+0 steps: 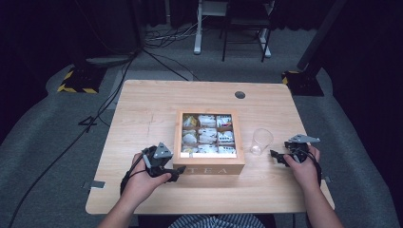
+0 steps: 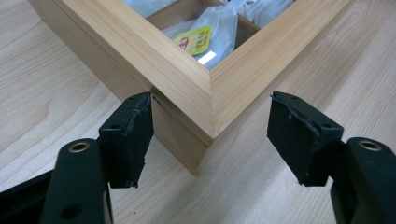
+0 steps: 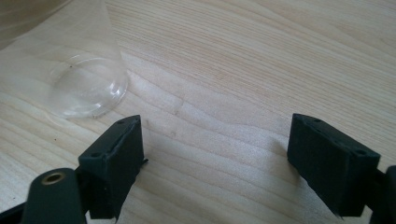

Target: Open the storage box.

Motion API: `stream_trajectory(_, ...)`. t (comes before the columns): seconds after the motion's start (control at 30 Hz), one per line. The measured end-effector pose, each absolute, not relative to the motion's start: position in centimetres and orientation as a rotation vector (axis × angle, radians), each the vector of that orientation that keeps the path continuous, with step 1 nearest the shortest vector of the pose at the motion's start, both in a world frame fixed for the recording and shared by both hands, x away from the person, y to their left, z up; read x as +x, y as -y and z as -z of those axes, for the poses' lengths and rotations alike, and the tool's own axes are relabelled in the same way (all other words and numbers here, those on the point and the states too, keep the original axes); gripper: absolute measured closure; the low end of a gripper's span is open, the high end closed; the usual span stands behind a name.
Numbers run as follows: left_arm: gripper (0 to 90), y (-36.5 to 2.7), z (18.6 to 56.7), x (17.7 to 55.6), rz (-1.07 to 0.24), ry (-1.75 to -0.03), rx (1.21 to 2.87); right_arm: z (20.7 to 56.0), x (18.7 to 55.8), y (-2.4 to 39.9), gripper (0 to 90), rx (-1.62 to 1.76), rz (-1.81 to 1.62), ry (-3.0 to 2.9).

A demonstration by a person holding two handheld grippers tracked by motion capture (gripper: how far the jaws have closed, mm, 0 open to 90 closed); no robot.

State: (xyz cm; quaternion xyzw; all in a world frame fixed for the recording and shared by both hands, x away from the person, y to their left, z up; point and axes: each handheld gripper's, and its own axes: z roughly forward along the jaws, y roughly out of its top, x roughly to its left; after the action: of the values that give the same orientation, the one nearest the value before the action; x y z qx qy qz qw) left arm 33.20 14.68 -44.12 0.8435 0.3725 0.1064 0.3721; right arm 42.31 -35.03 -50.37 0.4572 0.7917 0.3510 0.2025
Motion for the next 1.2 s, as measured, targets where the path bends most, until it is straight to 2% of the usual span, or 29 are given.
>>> stream_trajectory(0.03,36.4,-14.7,44.15,33.21,-0.276,-0.962,2.16,50.37,42.31,35.04,19.0,1.275,-0.979,-2.21)
stream_trajectory(1.2,45.6,-14.57,43.72,32.96,-0.332,-0.96,2.222,50.37,42.31,35.03,19.0,1.276,-0.98,-2.21)
